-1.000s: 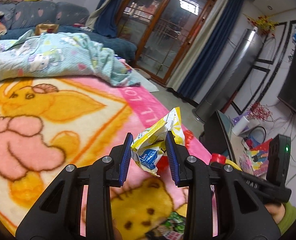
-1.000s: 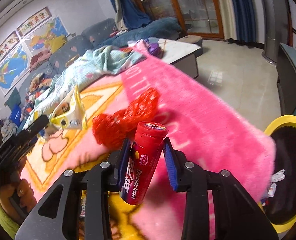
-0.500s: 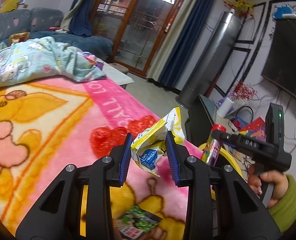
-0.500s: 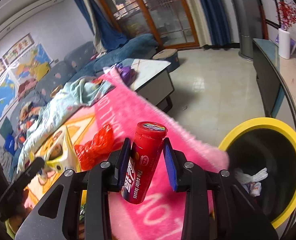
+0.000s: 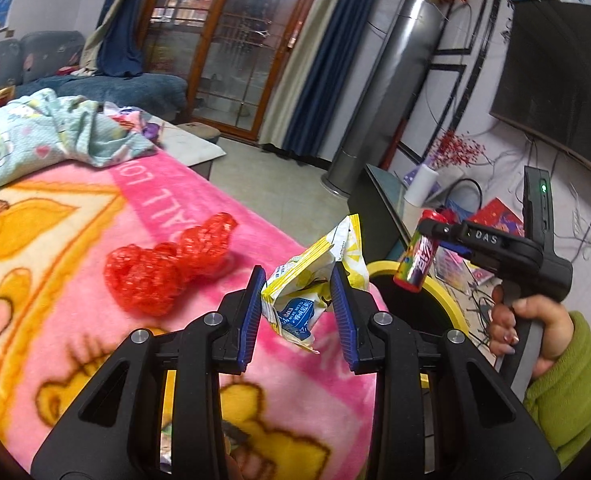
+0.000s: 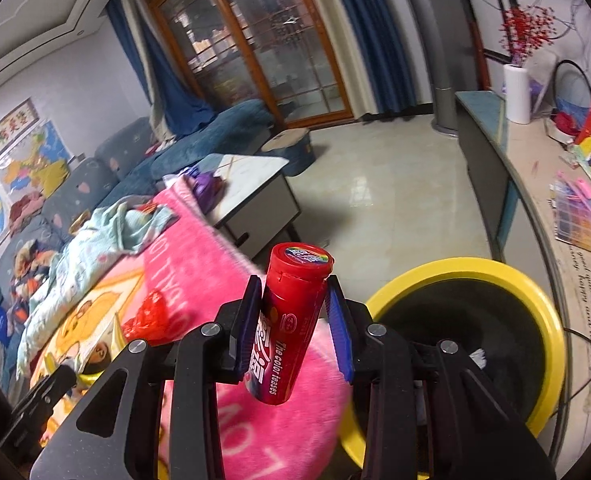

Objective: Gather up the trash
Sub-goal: 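Carry the yellow wrapper and red candy tube with both tools over the yellow bin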

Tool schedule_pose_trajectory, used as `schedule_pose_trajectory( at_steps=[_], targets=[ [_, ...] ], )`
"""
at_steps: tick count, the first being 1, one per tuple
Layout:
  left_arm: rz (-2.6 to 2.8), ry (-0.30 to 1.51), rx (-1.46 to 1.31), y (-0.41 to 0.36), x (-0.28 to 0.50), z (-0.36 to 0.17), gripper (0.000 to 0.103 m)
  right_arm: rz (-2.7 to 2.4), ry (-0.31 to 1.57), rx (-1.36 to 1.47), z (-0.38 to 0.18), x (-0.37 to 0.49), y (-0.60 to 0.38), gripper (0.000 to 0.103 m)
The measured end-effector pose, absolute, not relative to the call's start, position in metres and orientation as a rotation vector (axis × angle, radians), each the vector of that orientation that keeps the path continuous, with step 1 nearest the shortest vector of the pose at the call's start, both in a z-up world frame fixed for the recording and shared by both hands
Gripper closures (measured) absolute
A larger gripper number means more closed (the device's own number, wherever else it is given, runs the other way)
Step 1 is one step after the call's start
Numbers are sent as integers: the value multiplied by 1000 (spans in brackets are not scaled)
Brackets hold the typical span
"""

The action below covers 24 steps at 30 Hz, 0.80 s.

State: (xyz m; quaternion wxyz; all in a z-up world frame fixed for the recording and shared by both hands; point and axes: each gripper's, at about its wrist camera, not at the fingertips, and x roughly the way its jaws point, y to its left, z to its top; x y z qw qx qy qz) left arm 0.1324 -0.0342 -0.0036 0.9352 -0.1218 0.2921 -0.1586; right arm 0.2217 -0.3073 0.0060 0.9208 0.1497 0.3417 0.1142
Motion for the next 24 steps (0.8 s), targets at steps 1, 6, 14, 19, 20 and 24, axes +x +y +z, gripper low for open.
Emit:
schedule_pose_trajectory(
  at_steps=[1, 6, 14, 19, 20, 24],
  targets=[
    [-330, 600, -243, -37, 132, -4, 77, 227, 701, 313, 5, 222, -312, 72],
    [-371, 615, -204, -58, 135, -7, 77, 186, 691, 334, 2, 221, -335, 72],
    [-428, 641, -152, -91, 139, -13, 77, 115, 704, 377, -13, 219, -371, 72],
    [-466, 653, -114, -113, 143, -18, 77, 75, 717, 399, -23, 218, -389, 72],
    [-474, 657, -103, -118, 144, -19, 77, 65, 719, 404, -26, 218, -394, 72],
    [-503, 672, -73, -137, 145, -24, 77, 36, 727, 407, -32, 219, -406, 72]
  ],
)
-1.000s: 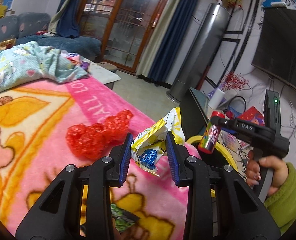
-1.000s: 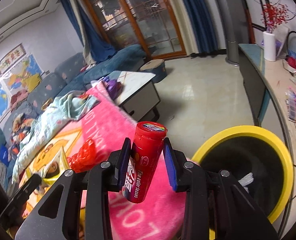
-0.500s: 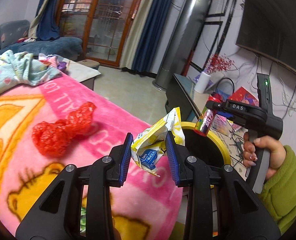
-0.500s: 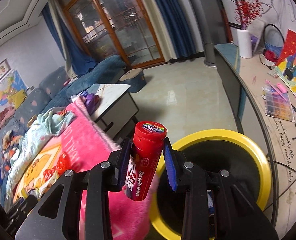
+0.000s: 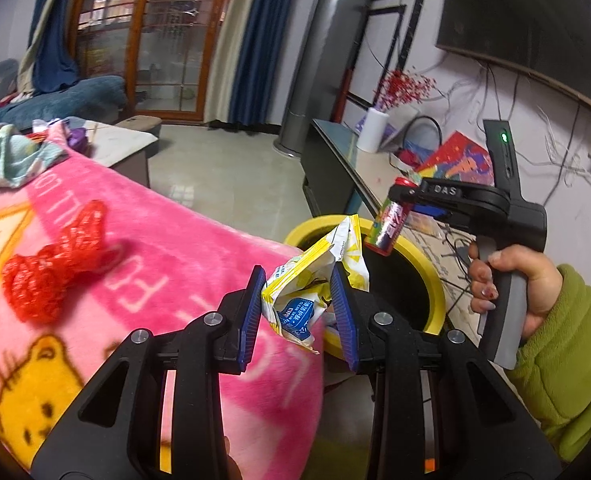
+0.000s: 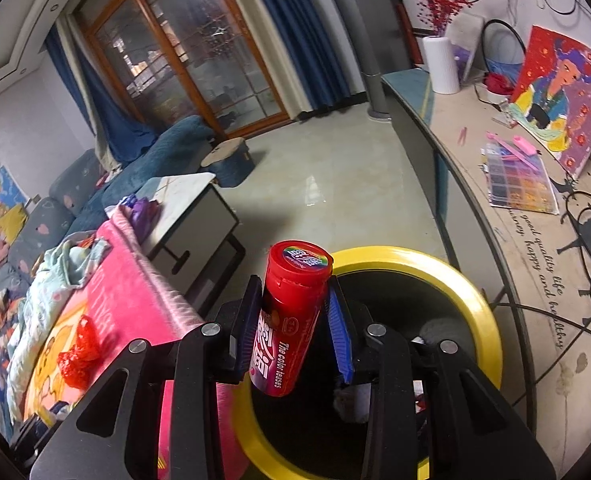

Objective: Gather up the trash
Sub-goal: 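Carry the yellow wrapper and red candy tube with both tools over the yellow bin, then open both tools to drop the wrapper and candy tube into the bin, then move both tools back over the red plastic bag and green wrapper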

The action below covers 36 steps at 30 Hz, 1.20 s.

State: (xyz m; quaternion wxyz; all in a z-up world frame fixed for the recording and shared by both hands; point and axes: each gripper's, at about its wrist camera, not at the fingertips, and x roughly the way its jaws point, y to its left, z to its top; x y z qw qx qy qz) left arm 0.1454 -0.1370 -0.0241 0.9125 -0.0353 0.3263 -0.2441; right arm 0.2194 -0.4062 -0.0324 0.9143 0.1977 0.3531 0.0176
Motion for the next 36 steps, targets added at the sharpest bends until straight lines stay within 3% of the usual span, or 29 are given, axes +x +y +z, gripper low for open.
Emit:
schedule_pose_trajectory(
  at_steps=[19, 21, 22, 23, 25, 29, 31, 36],
  targets=[
    [-588, 743, 81, -209, 167, -57, 73, -33, 780, 476, -66, 222, -449, 69],
    [-587, 736, 79, -211, 170, -56, 60, -41, 786, 494, -68, 222, -453, 59],
    [-585, 733, 69, -210, 171, -56, 45, -49, 783, 496, -69, 222, -454, 55],
    [-586, 731, 57, -211, 172, -55, 39, -54, 782, 497, -69, 222, -455, 53],
    [-594, 731, 30, -207, 172, -54, 37, -60, 783, 501, -69, 222, -456, 50],
    [-564, 715, -8, -196, 174, -49, 17, -50, 786, 499, -69, 222, -452, 48],
    [-538, 704, -33, -187, 174, -45, 13, -38, 781, 488, -66, 221, -445, 46],
    [-466, 671, -69, -165, 174, -36, 11, 2, 757, 453, -53, 218, -424, 44]
  ],
)
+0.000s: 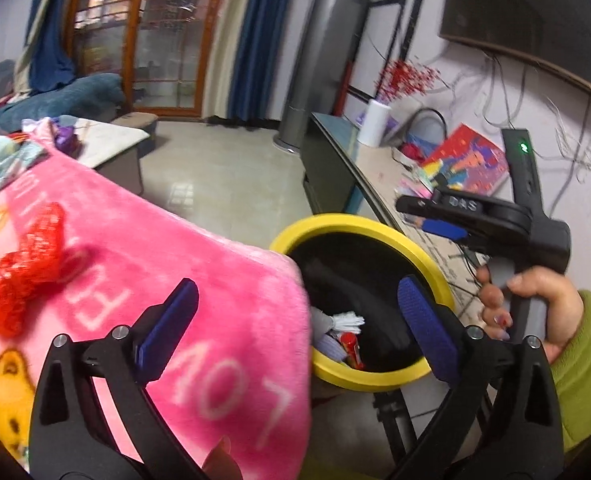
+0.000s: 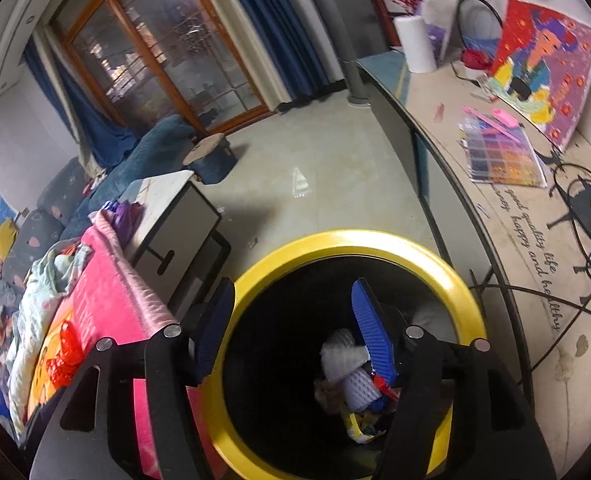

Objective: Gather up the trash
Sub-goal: 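Move both tools back over the red plastic bag and green wrapper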

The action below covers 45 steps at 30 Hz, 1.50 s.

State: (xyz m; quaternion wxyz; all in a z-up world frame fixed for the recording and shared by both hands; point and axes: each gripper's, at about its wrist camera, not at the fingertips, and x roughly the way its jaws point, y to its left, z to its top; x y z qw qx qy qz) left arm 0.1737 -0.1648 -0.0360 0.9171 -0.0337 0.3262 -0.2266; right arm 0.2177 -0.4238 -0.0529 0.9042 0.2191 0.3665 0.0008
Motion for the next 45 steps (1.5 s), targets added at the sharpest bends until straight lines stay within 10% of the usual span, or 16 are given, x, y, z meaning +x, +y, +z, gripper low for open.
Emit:
schedule_pose_trajectory(
  at_steps=[45],
  targets=[
    [-1, 536, -324, 53, 162, -3, 11, 563, 871, 80, -35, 146, -165, 34]
  ],
)
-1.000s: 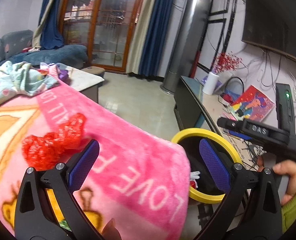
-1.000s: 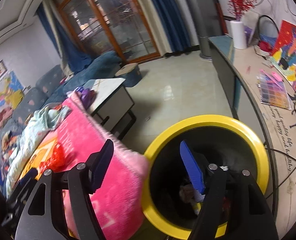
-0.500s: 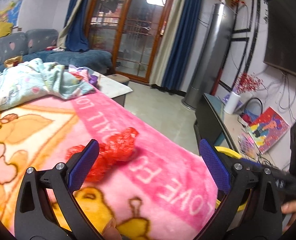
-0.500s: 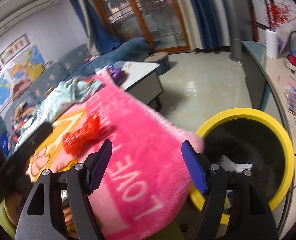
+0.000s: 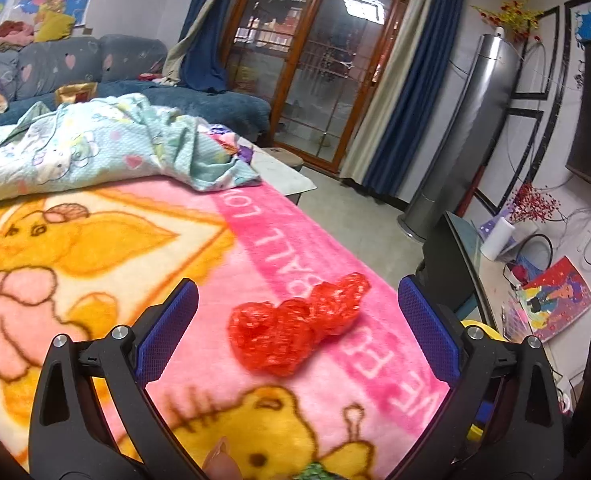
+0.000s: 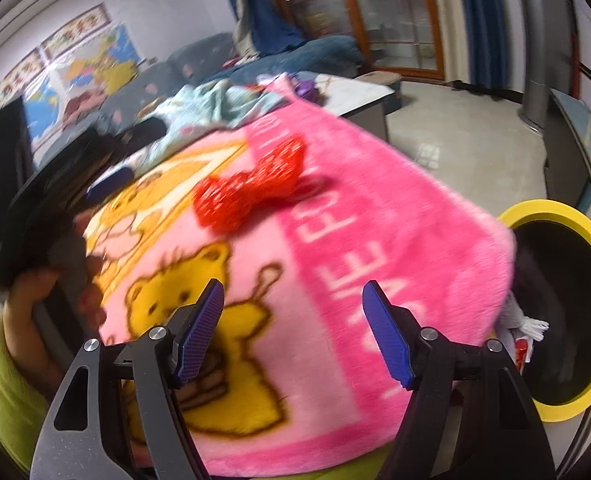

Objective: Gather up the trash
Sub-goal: 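Move both tools back over the red plastic bag and green wrapper, then grasp the red plastic bag with the left tool while the right tool grasps the green wrapper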

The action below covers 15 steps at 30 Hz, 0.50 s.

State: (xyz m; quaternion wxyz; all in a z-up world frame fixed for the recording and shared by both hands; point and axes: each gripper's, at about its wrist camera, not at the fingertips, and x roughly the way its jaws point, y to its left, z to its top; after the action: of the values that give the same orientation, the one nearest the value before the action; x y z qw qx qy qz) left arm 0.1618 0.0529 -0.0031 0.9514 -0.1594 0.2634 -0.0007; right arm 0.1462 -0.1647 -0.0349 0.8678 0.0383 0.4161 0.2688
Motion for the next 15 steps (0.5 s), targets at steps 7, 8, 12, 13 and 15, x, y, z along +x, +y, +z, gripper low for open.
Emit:
schedule_pose_trajectory(
  at_steps=[7, 8, 12, 13, 15],
  targets=[
    [-15, 593, -365, 70, 169, -19, 11, 657, 938, 56, -46, 137, -134, 35],
    [-19, 601, -371, 70, 170, -22, 11, 666, 944, 53, -47, 136, -130, 38],
    [-44, 638, -399, 75, 176, -36, 11, 692, 966, 38, -52, 135, -119, 44],
    [-47, 647, -404, 76, 178, -40, 11, 695, 973, 36, -54, 136, -116, 44],
    [-58, 662, -415, 77, 181, -46, 11, 705, 994, 46, -59, 139, -111, 45]
  ],
)
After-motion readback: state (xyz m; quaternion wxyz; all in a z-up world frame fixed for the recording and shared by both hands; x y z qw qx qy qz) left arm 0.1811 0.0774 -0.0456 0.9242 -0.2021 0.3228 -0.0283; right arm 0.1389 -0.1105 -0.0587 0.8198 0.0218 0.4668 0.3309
